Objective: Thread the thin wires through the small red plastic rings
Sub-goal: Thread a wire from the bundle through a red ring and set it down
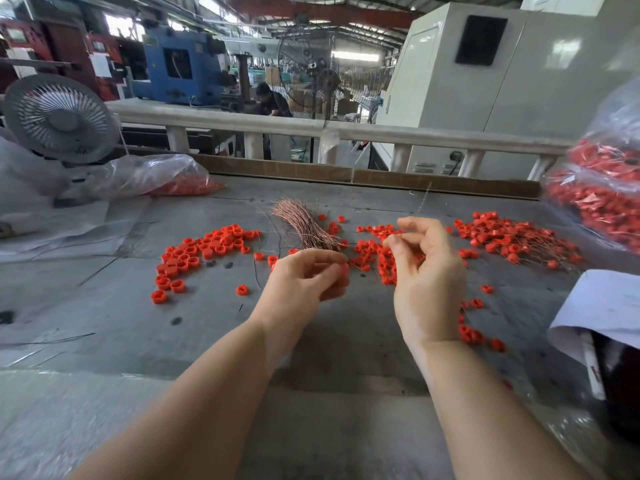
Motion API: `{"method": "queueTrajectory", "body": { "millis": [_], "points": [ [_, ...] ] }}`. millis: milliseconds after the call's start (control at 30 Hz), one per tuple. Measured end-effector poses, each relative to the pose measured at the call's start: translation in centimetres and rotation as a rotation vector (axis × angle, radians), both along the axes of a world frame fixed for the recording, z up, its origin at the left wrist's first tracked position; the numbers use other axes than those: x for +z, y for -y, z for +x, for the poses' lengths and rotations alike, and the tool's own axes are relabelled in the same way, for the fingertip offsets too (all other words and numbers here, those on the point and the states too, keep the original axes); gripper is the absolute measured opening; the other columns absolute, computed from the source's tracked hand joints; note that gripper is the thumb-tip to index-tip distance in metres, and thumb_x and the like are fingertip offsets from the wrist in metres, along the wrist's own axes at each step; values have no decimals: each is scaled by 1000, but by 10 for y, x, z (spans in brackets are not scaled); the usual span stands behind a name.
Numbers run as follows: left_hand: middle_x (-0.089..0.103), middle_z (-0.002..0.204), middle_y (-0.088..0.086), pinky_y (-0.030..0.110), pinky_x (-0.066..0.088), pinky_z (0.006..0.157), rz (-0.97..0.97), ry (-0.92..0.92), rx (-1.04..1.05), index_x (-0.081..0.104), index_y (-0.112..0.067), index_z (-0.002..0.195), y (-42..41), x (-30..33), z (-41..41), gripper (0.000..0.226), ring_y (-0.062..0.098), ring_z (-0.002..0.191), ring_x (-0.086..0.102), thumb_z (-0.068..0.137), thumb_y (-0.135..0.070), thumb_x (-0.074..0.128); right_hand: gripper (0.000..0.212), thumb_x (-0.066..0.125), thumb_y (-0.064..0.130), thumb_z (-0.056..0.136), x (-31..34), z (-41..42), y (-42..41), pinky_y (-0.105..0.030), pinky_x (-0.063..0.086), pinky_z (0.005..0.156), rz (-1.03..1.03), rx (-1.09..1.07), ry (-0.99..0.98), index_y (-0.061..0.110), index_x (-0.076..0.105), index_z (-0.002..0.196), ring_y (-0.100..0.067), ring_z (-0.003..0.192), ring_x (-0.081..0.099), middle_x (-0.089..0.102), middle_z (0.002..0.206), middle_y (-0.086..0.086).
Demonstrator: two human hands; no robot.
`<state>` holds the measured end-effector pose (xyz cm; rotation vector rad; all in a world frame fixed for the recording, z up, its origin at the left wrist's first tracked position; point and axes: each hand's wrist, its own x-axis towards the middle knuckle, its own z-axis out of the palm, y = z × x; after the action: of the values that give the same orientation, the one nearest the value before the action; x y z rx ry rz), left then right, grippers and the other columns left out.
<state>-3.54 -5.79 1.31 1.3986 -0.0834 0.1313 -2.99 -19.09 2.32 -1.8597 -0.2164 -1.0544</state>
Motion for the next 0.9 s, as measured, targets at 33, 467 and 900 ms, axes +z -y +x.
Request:
{"method": "queueTrajectory", "body": {
  "millis": [33, 467, 900],
  "points": [
    [68, 70, 4, 17, 54, 61, -94, -34, -16, 67, -10, 80, 0, 2, 0, 21, 8, 60, 64, 87, 5, 55, 8, 60, 8, 88, 0, 0, 0, -32, 49, 75, -12, 2, 9, 8, 63, 96, -22, 82, 64, 68, 83, -3],
    [69, 68, 5, 17, 55, 62, -433, -73, -130, 65, -3, 78, 1, 7, 0, 22, 10, 63, 67, 86, 9, 49, 14, 61, 3, 85, -5, 2, 1, -43, 52, 76, -226, 70, 74, 4, 72, 96, -27, 83, 64, 68, 86, -8],
    [73, 80, -9, 12, 49, 72, 6, 196, 35, 64, -18, 92, 2, 3, -2, 33, 1, 80, 66, 79, 12, 62, 12, 62, 0, 84, -5, 1, 0, -25, 47, 72, -244, 75, 44, 4, 71, 90, -18, 78, 62, 67, 84, -5]
  ]
}}
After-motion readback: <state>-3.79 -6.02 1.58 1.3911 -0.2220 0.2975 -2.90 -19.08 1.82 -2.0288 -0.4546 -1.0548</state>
